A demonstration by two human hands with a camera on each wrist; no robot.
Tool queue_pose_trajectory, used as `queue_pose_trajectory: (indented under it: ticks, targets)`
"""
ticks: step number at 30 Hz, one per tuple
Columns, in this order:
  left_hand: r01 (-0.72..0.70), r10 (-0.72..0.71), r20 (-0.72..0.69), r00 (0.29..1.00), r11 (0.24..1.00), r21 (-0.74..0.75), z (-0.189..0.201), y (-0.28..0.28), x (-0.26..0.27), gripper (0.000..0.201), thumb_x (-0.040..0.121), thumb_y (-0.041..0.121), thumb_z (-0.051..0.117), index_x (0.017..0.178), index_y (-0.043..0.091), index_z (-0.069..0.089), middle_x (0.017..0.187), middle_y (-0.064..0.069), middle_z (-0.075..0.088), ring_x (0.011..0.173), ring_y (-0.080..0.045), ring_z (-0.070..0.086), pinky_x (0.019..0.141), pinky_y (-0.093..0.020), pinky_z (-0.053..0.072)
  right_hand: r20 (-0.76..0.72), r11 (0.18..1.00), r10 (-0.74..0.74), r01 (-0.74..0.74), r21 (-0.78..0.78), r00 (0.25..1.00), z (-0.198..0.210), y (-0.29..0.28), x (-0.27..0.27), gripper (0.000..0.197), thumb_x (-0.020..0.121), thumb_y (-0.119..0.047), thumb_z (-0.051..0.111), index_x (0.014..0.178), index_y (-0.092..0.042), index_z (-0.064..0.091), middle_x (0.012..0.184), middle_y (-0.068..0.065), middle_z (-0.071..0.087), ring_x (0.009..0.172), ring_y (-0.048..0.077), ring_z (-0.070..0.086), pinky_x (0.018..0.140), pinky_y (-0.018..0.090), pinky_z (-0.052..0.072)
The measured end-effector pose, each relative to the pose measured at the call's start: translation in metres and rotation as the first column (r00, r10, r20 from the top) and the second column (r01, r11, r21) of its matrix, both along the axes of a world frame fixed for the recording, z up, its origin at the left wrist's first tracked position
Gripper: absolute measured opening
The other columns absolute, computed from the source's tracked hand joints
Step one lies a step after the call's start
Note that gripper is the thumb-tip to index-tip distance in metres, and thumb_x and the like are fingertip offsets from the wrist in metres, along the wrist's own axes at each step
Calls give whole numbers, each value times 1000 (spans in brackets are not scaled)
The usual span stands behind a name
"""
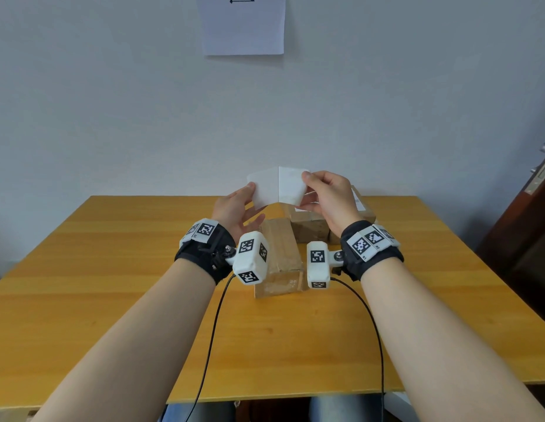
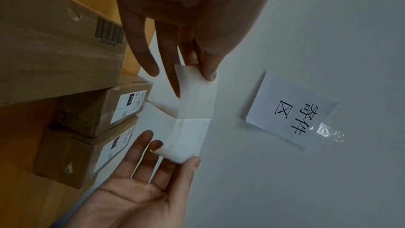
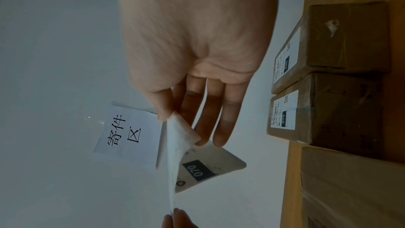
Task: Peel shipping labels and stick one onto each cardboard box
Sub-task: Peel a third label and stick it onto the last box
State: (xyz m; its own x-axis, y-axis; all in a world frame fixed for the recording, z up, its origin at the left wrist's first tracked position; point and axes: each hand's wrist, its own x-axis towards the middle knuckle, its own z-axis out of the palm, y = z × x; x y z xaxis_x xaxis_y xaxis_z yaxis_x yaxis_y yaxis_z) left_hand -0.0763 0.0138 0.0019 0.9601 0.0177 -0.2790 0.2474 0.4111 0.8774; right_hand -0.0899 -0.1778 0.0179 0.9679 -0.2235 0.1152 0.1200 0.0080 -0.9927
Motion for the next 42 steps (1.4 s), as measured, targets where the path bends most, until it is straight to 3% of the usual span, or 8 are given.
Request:
queue_pose_trajectory:
  ticks: [4, 9, 18, 25, 31, 42]
  targets:
    - [1, -2, -32, 999, 1000, -20, 0, 2, -1, 26, 95, 29, 74, 114, 11, 70, 93, 0, 78, 80, -19, 77, 70, -35, 64, 19, 1000, -11, 11, 14, 1000, -1, -1, 0, 17, 100, -20, 67, 94, -4, 68, 86, 9, 73, 75, 29, 75, 79, 52, 64]
    - [1, -2, -51, 999, 1000, -25, 2, 4, -1, 25, 95, 30, 74, 110, 11, 70, 100, -2, 77, 86, -20, 76, 77, -39, 65, 28, 999, -38, 37, 30, 999, -2, -1, -1, 17, 100, -20, 67, 96, -3, 67, 88, 9, 73, 76, 26, 76, 79, 53, 64]
    - [-5, 4, -79, 997, 1000, -15, 8, 8, -5, 23, 96, 29, 72, 109, 10, 69, 104, -3, 75, 86, -19, 74, 82, -43, 64, 30, 996, -65, 64, 58, 997, -3, 0, -3, 15, 101, -20, 65, 96, -6, 67, 96, 12, 74, 82, 26, 77, 75, 47, 65]
    - [-26, 24, -91, 996, 1000, -18, 9, 7, -4, 22, 95, 30, 74, 104, 10, 69, 105, -2, 72, 87, -19, 74, 85, -43, 63, 29, 993, -104, 102, 58, 994, -4, 1, -5, 12, 103, -21, 63, 98, -11, 67, 98, 9, 74, 84, 23, 77, 66, 34, 64]
    - [-31, 31, -83, 996, 999, -9, 9, 7, -4, 24, 96, 30, 73, 108, 10, 70, 107, -2, 74, 86, -19, 74, 87, -44, 62, 31, 992, -110, 108, 63, 993, -3, 0, -6, 12, 102, -21, 63, 96, -11, 68, 97, 10, 73, 84, 24, 77, 66, 35, 64]
    - [-47, 46, -99, 994, 999, -9, 6, 8, -5, 21, 95, 31, 74, 100, 11, 69, 99, -1, 73, 86, -19, 75, 89, -44, 62, 13, 989, -126, 125, 78, 992, -3, -3, -5, 13, 102, -21, 63, 100, -9, 68, 103, 12, 73, 89, 25, 76, 63, 32, 63]
